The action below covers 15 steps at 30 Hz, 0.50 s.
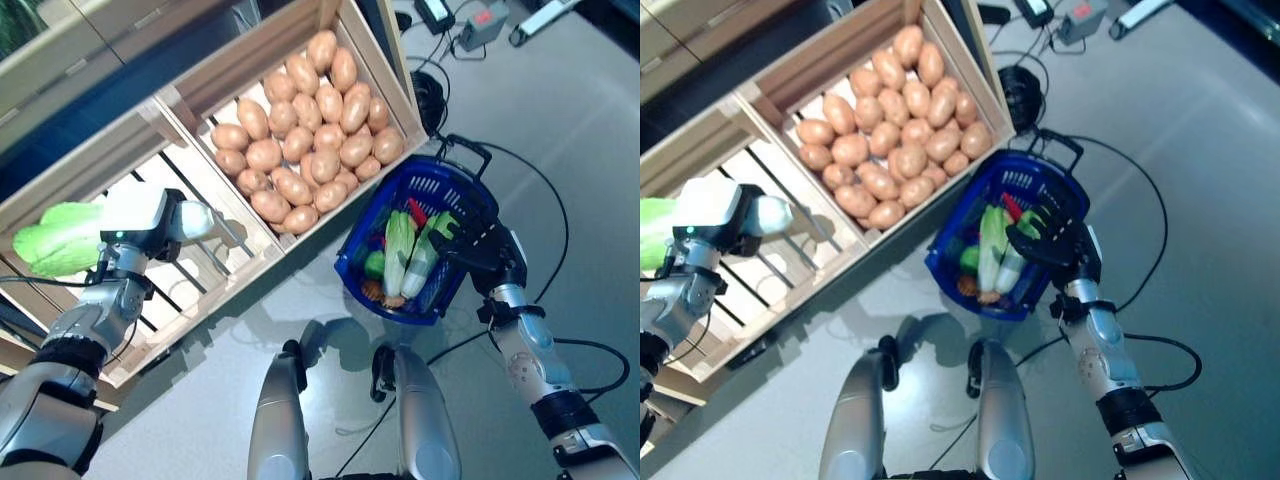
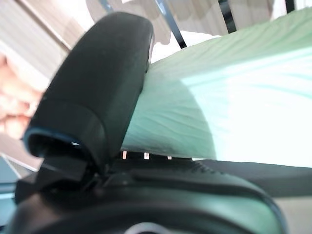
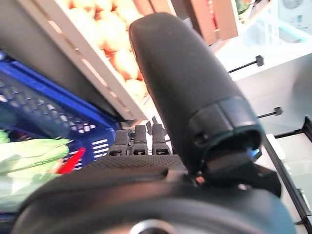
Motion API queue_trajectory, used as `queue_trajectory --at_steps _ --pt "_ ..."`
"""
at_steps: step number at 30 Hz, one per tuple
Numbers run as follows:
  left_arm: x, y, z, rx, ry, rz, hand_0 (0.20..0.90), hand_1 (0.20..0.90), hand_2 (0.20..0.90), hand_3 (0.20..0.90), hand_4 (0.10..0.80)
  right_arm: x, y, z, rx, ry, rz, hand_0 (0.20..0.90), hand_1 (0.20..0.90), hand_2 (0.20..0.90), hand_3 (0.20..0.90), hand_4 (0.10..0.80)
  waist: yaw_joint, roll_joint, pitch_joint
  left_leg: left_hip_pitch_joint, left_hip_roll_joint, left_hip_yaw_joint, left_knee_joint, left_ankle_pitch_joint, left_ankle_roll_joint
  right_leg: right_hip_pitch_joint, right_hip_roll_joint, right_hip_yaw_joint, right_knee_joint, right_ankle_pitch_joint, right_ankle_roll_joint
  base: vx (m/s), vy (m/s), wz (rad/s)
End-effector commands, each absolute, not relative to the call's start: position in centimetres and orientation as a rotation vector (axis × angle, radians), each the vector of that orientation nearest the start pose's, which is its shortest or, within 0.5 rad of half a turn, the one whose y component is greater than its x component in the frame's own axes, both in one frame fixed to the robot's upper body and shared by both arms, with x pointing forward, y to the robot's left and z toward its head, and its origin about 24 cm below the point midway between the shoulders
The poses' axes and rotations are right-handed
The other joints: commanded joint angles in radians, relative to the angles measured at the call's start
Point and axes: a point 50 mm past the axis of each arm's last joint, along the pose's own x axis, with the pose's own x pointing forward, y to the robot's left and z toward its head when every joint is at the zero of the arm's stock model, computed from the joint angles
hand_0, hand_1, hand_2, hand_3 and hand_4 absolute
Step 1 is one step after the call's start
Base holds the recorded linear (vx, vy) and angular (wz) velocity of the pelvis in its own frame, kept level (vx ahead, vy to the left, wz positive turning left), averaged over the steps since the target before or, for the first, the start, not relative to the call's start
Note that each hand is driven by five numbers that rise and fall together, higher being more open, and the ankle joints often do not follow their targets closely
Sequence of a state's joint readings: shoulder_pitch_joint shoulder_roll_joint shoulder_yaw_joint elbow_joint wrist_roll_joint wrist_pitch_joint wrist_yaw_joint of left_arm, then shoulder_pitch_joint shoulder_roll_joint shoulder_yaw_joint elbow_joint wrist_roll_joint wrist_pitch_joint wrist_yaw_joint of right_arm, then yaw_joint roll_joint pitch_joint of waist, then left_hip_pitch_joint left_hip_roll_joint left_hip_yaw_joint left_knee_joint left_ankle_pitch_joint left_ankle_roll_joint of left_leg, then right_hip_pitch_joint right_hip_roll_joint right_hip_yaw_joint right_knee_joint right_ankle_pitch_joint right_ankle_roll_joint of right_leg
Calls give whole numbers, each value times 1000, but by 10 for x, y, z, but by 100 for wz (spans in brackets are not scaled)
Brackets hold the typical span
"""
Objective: Put vegetables into the basket
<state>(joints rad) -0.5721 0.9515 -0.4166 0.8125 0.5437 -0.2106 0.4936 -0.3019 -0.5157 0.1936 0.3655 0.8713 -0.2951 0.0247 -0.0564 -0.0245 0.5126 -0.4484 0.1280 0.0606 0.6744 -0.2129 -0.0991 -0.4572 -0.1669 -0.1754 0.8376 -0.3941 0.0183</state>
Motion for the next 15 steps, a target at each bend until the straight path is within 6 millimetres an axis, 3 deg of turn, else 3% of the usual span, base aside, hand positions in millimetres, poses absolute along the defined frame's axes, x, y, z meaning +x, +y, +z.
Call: queue_trajectory --at_steps 1,4,8,11,15 --pt "308 345 146 1434 -273 446 300 300 300 300 400 296 -237 95 330 -312 41 900 900 900 900 800 18 29 -219 120 -65 52 -132 23 97 134 -14 -2 -210 149 -12 100 -55 -1" --pt "297 340 132 1246 -300 482 300 300 300 300 400 289 -230 81 352 -280 66 900 900 900 900 800 27 32 -266 214 -74 46 -237 55 94 228 -1 -10 -322 173 -3 160 -68 -3" --pt "285 318 114 961 -363 464 300 300 300 300 400 275 -214 60 370 -228 179 900 900 900 900 800 39 29 -348 349 -92 34 -417 109 86 379 20 -28 -528 226 17 165 -64 4" --pt "279 299 116 842 -444 400 300 300 300 300 400 268 -201 59 301 -220 356 900 900 900 900 800 49 24 -387 415 -97 27 -519 137 80 453 34 -46 -637 259 26 119 -62 11" --pt "275 287 120 684 -472 299 300 300 300 300 400 267 -198 61 199 -166 476 900 900 900 900 800 64 16 -423 457 -94 16 -606 166 75 500 43 -63 -724 296 33 51 -68 7"
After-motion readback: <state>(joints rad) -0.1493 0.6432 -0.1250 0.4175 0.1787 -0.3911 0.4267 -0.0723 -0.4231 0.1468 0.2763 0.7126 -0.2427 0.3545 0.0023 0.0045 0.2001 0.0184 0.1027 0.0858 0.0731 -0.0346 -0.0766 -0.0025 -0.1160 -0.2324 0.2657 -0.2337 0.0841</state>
